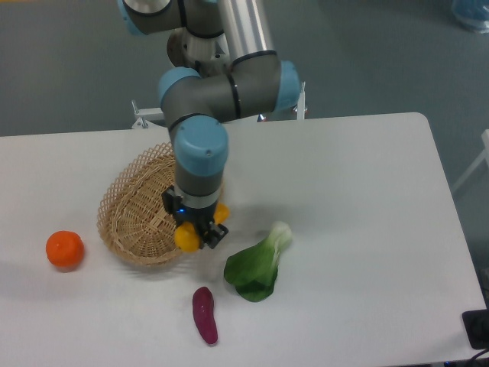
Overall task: Pick up the mango from the basket
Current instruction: 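Lift the held mango up out of the basket, then carry the mango away from the basket, past the bok choy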
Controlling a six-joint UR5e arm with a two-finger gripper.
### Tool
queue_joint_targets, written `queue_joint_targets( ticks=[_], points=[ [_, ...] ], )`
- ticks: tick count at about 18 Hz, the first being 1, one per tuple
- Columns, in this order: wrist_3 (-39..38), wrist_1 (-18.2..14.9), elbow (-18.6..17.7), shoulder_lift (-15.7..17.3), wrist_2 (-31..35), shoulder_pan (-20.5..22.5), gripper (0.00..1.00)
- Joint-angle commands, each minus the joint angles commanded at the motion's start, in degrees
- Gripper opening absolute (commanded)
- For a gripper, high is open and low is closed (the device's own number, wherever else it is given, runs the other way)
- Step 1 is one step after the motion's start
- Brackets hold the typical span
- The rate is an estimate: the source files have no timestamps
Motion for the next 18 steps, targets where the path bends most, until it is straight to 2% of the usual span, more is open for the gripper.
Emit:
queue_joint_targets(
  ticks=[4,10,18],
  points=[
    [3.43,0.0,1.14,0.09,0.18,3.96,0.4],
    [7.99,0.0,6.06,-0.88,1.23,9.32,0.4],
    [12.57,0.7,8.35,-2.98,4.91,14.68,0.39]
  ],
)
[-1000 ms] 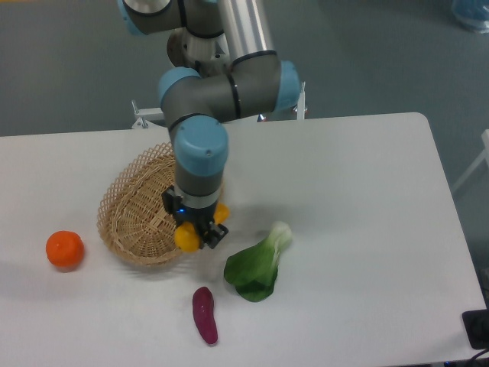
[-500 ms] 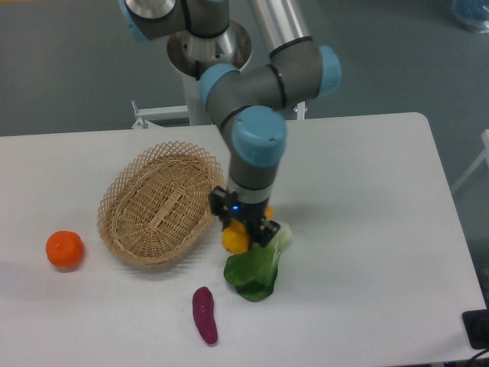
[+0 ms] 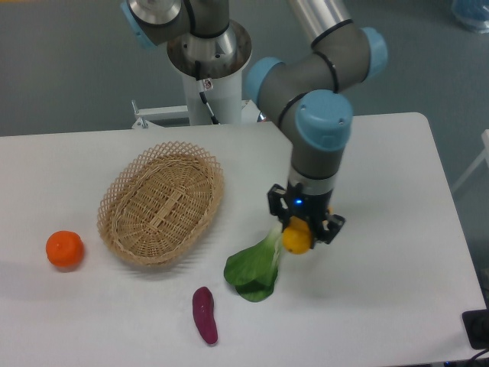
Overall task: Pick up the mango from the basket
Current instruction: 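Carry the mango away from the basket, past the bok choy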
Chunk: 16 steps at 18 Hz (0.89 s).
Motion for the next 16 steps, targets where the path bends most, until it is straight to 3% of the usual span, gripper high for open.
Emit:
queue_joint_targets(
  ticks=[6,16],
  points=[
    [4.91,0.09,0.88,-1.67,3.26,1.49,0.33],
    [10.99,0.09,2.38,-2.99,3.26,3.08,0.37]
  ],
)
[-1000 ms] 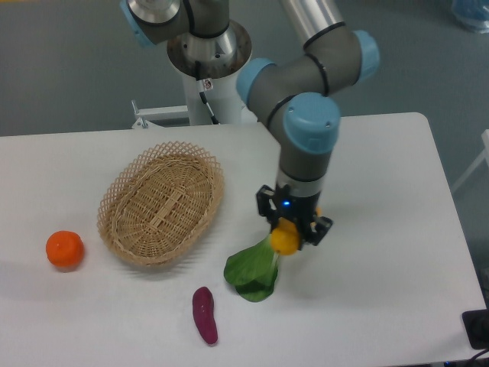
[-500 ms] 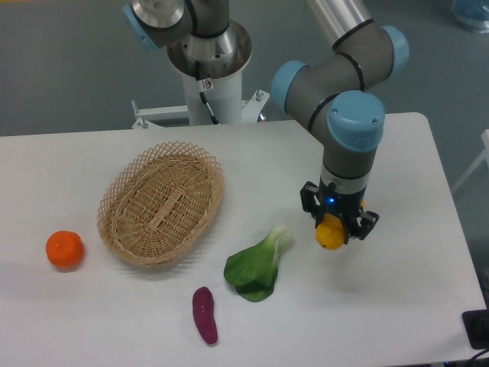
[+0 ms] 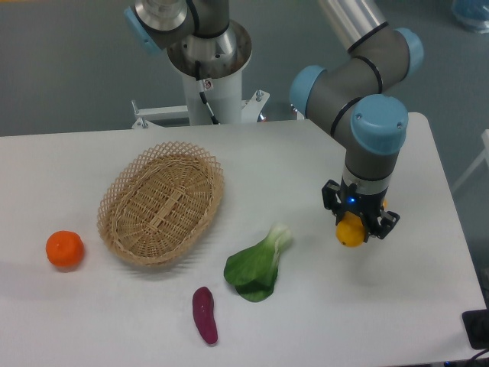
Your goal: Pick up the mango from the basket
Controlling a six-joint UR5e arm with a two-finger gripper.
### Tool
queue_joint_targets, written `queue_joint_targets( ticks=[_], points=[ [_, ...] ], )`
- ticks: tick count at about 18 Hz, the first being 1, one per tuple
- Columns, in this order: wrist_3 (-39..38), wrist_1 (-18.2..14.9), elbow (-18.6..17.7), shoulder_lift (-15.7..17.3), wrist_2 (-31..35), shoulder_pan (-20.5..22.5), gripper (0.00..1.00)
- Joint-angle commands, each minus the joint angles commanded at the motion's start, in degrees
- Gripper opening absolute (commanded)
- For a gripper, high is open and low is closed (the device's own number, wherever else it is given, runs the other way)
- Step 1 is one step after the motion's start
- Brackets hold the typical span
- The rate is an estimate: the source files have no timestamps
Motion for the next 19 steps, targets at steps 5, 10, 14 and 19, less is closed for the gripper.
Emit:
queue_joint_targets(
  ticks=[5,10,14,19],
  points=[
    [0.0,0.09,0.09,-0.09,0.0,-0.09,0.37],
    [-0.52,-0.17,0.09,-0.17,0.26,-0.18,0.37],
    [-0.61,0.0,0.0,-0.18,0.35,-0.18,0.37],
    [-0.61,0.09,-0.17,-0.18,0.35,-0.18,0.37]
  ],
)
